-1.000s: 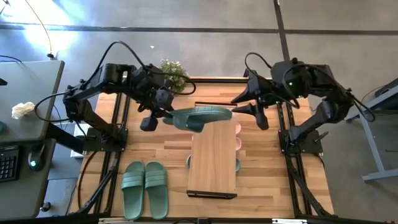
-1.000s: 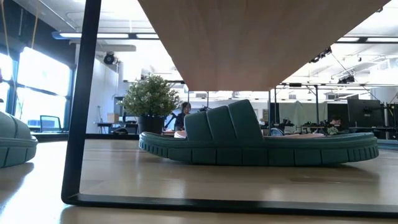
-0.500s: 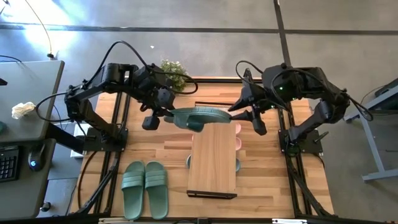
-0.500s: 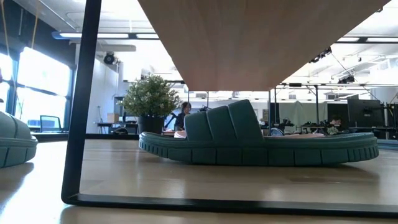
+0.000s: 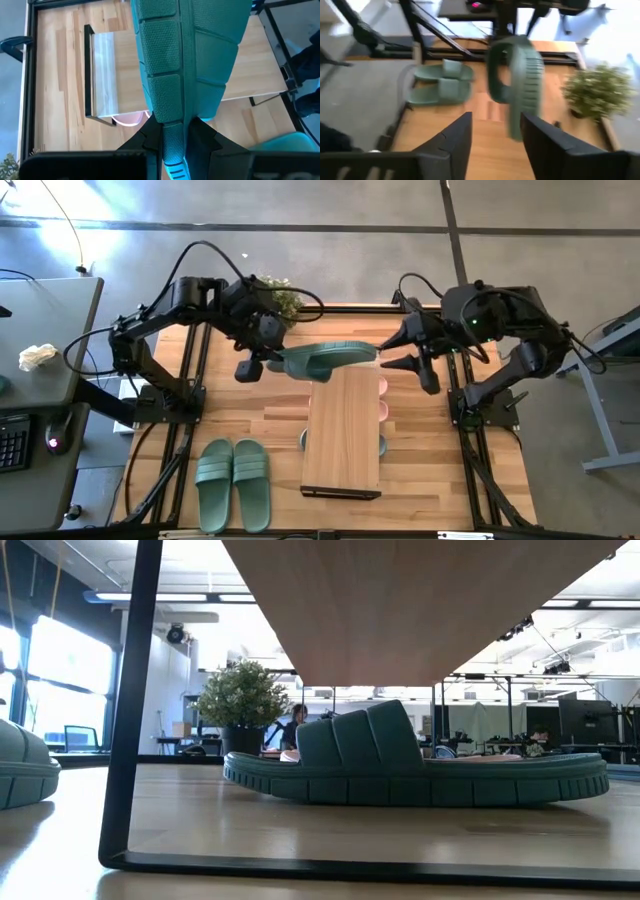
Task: Pick and place slides into the shelf
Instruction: Put the top green slipper under the shelf
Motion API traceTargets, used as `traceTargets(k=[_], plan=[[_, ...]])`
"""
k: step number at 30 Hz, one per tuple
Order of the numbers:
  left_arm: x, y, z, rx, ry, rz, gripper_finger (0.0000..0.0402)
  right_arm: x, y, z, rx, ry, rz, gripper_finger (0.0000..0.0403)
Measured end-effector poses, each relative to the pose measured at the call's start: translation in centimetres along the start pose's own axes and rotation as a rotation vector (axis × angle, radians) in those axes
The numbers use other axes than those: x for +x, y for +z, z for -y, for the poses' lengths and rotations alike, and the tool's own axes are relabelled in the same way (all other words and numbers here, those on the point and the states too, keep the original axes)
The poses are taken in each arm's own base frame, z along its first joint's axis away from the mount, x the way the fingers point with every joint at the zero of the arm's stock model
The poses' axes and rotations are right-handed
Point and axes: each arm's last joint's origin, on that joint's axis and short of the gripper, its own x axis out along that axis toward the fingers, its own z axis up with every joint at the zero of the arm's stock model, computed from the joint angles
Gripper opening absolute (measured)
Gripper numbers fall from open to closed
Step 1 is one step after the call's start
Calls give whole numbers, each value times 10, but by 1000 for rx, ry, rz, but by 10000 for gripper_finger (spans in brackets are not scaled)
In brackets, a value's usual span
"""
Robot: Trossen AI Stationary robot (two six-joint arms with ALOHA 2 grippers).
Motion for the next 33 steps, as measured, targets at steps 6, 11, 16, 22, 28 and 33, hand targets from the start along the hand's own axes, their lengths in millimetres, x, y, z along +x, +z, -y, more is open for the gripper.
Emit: traceTargets(k=[6, 11, 16, 22, 28, 33], plan=[[0, 0, 0, 11, -2, 1, 38, 1, 0, 8, 4, -170, -6, 238], [0, 0, 0, 14, -5, 6, 38, 9, 1, 8, 49, -163, -18, 265], [0, 1, 0, 15, -3, 11, 38, 21, 1, 2, 61, -97, -44, 268], [0, 2, 0, 17, -1, 20, 38, 40, 2, 0, 56, -115, -82, 268], [0, 2, 0, 17, -1, 19, 38, 52, 4, 0, 68, -126, -90, 268], [0, 2, 0, 17, -7, 21, 38, 53, 3, 2, 115, -196, -88, 253]])
